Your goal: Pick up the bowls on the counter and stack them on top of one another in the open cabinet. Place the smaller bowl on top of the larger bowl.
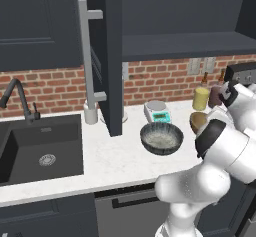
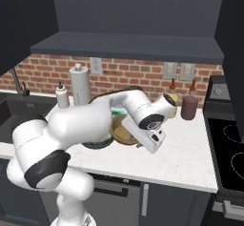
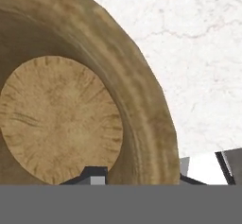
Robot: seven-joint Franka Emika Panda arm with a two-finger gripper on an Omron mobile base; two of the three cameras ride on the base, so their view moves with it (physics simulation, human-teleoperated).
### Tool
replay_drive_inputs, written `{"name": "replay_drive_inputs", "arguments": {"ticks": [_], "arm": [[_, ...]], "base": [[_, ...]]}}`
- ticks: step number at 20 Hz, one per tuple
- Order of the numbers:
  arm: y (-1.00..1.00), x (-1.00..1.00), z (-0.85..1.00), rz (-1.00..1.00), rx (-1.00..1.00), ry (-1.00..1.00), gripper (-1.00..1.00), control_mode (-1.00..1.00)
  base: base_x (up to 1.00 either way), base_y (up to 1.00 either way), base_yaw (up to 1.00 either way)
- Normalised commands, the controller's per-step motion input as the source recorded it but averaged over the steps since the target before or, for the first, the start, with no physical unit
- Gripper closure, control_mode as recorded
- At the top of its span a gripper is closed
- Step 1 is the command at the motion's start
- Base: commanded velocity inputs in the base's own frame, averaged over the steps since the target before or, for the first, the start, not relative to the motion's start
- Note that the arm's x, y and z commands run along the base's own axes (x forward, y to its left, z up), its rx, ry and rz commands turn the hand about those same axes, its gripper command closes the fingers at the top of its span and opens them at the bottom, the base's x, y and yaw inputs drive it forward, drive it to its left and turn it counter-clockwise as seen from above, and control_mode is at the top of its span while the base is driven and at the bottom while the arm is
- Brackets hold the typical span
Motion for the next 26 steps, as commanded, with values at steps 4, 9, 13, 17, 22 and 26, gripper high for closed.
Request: {"name": "replay_drive_inputs", "arguments": {"ticks": [4,9,13,17,22,26], "arm": [[0.90,0.11,0.49,-0.01,-0.07,0.10,1.00,-1.00],[0.72,0.22,0.31,0.00,-0.08,0.21,1.00,-1.00],[0.48,0.26,0.05,0.00,-0.08,0.13,1.00,-1.00],[0.24,0.44,-0.01,0.00,-0.01,0.09,1.00,-1.00],[0.17,0.45,-0.09,0.00,0.00,0.06,1.00,-1.00],[0.08,0.28,-0.24,0.00,0.00,0.01,1.00,-1.00]], "base": [[0.00,0.00,0.00],[0.00,0.00,0.00],[0.00,0.00,0.00],[0.00,0.00,0.00],[0.00,0.00,0.00],[0.00,0.00,0.00]]}}
